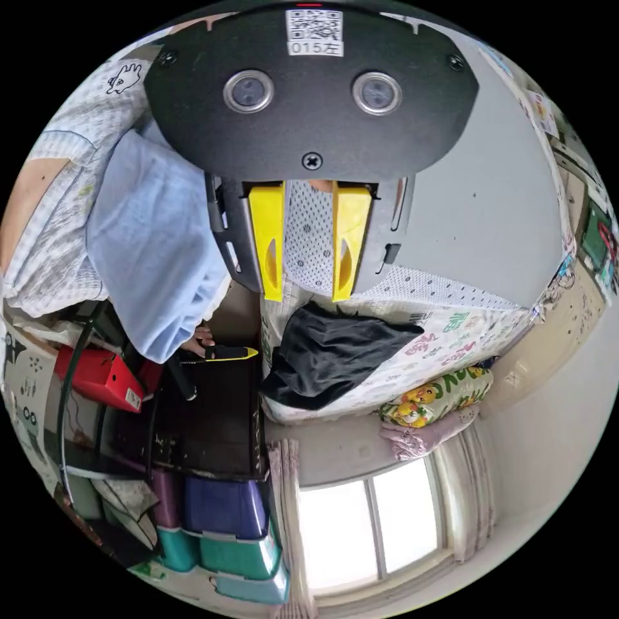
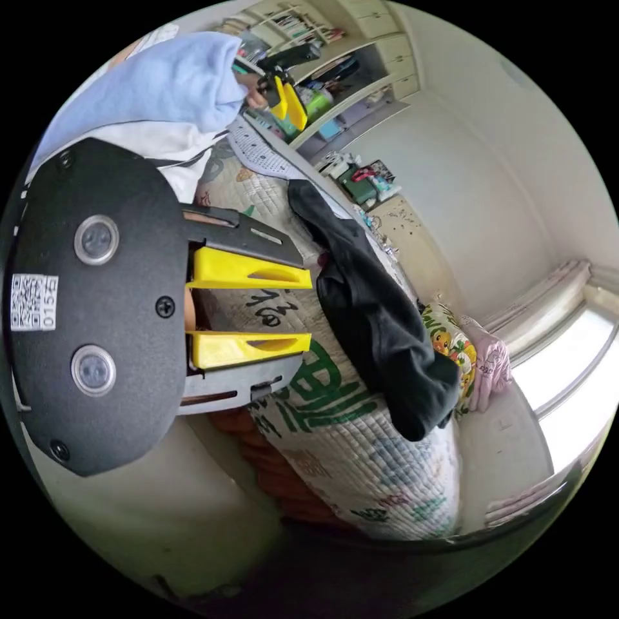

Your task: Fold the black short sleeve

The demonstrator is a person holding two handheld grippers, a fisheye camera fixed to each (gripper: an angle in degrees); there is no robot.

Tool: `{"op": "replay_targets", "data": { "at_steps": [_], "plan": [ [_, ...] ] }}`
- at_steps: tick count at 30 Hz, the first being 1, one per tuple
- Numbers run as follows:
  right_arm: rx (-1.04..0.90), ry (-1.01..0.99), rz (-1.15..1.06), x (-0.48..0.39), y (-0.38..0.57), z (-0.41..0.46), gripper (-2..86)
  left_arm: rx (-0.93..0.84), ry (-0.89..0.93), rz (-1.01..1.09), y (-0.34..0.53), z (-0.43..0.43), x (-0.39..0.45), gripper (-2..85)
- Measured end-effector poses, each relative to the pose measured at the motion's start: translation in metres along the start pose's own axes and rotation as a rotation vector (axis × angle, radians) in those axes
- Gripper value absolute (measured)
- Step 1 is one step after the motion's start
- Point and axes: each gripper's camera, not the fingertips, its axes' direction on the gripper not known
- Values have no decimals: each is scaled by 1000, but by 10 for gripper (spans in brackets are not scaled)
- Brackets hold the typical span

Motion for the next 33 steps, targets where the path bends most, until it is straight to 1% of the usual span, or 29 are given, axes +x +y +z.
{"op": "replay_targets", "data": {
  "at_steps": [2, 3, 5, 7, 8, 10, 11, 13, 14, 15, 17, 18, 20, 21, 23, 24, 26, 27, 28, 29, 30, 31, 32, 33],
  "plan": [
    [28, -78, 29, 7, -9, 12, 117, -93, 44, 60, -49, 43, 5, 130],
    [33, -90, 33, 7, -11, 15, 120, -109, 51, 76, -60, 53, 6, 133],
    [48, -140, 48, 7, -22, 24, 125, -185, 20, 122, -96, 93, 10, 137],
    [65, -154, 71, 6, -30, 28, 122, -262, -10, 158, -113, 124, 11, 136],
    [79, -147, 69, 5, -34, 28, 112, -324, -28, 173, -119, 142, 11, 133],
    [112, -148, 57, 5, -39, 26, 86, -374, -52, 199, -125, 153, 10, 119],
    [150, -152, 67, 6, -43, 22, 57, -372, -61, 209, -127, 149, 8, 98],
    [153, -169, 90, 5, -53, 20, 18, -355, -49, 176, -127, 139, -3, 54],
    [150, -173, 82, 1, -64, 18, 9, -331, -42, 162, -123, 127, -13, 29],
    [151, -165, 73, -2, -71, 17, 7, -311, -33, 146, -120, 119, -20, 25],
    [170, -119, -12, -28, -109, 11, 0, -163, -25, 17, -101, 70, -58, 13],
    [178, -108, -35, -37, -121, 9, -1, -116, -30, -20, -94, 54, -70, 11],
    [178, -78, -134, -89, -180, 6, -3, 85, 14, -177, -54, -7, -116, 6],
    [172, -70, -165, -106, -196, 7, -3, 126, 32, -213, -43, -20, -125, 6],
    [134, -8, -281, -193, -261, 15, -3, 266, 73, -301, 6, -62, -145, 3],
    [117, 15, -307, -217, -274, 19, -3, 300, 76, -316, 19, -70, -146, 3],
    [81, 56, -470, -324, -301, 34, -4, 441, 86, -339, 79, -108, -133, 1],
    [91, 36, -521, -351, -300, 37, -5, 482, 86, -340, 96, -119, -127, 1],
    [102, -46, -653, -404, -287, 41, -6, 555, 67, -335, 133, -142, -111, 0],
    [74, -166, -806, -452, -265, 47, -7, 613, 39, -328, 173, -162, -91, -1],
    [44, -240, -875, -473, -252, 50, -7, 627, 21, -324, 192, -170, -81, -1],
    [-56, -396, -977, -510, -223, 59, -7, 631, -21, -335, 231, -180, -62, -1],
    [-172, -498, -1063, -539, -193, 70, -7, 621, -63, -371, 270, -183, -47, -2],
    [-220, -518, -1105, -551, -177, 76, -6, 612, -80, -391, 289, -182, -41, -2]
  ]
}}
